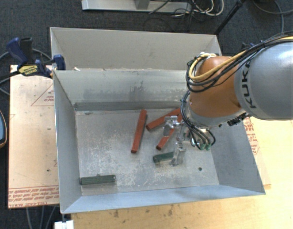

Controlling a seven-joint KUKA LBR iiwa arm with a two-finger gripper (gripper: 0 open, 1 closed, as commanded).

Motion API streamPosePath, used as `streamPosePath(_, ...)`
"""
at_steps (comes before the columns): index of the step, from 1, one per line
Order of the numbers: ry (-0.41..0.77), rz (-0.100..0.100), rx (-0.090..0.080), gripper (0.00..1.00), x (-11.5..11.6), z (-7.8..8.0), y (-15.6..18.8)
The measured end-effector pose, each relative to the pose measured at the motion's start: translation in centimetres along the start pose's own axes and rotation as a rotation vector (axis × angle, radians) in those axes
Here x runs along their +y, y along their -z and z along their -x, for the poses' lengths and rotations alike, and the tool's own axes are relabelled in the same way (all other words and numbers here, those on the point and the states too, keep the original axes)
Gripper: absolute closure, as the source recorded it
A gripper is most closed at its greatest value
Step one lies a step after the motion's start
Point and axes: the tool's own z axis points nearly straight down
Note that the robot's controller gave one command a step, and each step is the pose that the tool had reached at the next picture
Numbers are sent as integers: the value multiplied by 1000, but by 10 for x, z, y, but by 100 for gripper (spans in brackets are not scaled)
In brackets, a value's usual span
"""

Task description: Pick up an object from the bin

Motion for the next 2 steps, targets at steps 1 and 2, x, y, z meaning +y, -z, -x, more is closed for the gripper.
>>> streamPosePath(1, -1, -2, -2, 0, -75, 7, -74)
streamPosePath(2, 5, 0, -9, 100, -71, 9, -69)
